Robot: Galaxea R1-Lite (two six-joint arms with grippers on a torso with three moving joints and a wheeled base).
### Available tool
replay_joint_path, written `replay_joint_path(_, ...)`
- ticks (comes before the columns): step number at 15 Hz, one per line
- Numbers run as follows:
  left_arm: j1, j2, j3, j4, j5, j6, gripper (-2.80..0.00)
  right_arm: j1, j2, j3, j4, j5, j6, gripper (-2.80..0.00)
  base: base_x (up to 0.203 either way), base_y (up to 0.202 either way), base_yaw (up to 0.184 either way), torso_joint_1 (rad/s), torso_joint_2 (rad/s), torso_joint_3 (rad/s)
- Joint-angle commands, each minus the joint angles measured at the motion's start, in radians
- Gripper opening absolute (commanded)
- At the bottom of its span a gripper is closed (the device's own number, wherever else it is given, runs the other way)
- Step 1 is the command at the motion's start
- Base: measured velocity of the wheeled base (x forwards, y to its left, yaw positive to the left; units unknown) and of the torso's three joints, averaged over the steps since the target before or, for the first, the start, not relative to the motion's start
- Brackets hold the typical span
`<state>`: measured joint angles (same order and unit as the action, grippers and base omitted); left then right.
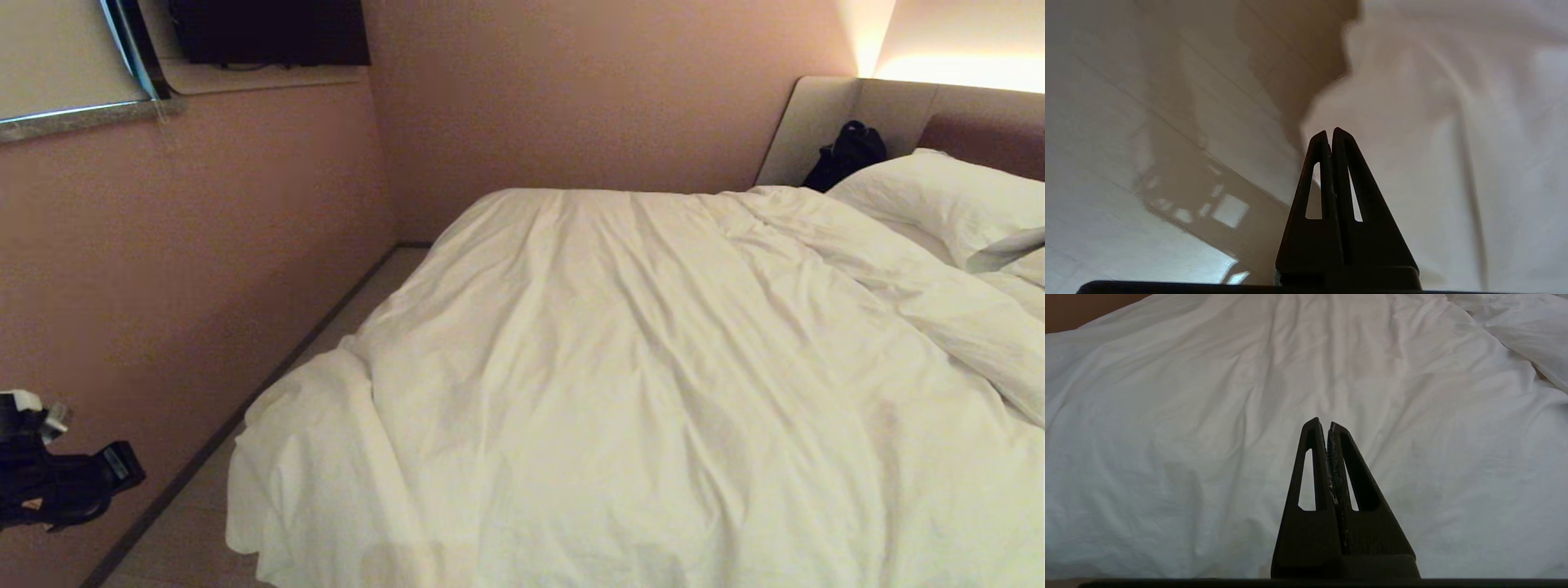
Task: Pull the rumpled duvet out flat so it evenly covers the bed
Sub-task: Flatten the corners of the folded blanket
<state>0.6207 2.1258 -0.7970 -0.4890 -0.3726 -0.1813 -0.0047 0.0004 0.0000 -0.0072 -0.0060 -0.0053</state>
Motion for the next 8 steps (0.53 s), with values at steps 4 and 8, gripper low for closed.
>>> replay_joint_path(4, 0.057, -0.009, -0.013, 0.069, -0.232, 0.095, -2.8, 0.0, 0.0, 0.0, 0.0, 0.0, -0.001, -2.8, 0.0, 0.0, 0.0, 0.0, 0.0, 0.0)
replay_joint_path(8, 0.061, -0.002, 0.063, 0.058, -0.241, 0.335, -2.8, 0.0, 0.0, 0.0, 0.0, 0.0, -0.001, -2.8, 0.0, 0.0, 0.0, 0.0, 0.0, 0.0)
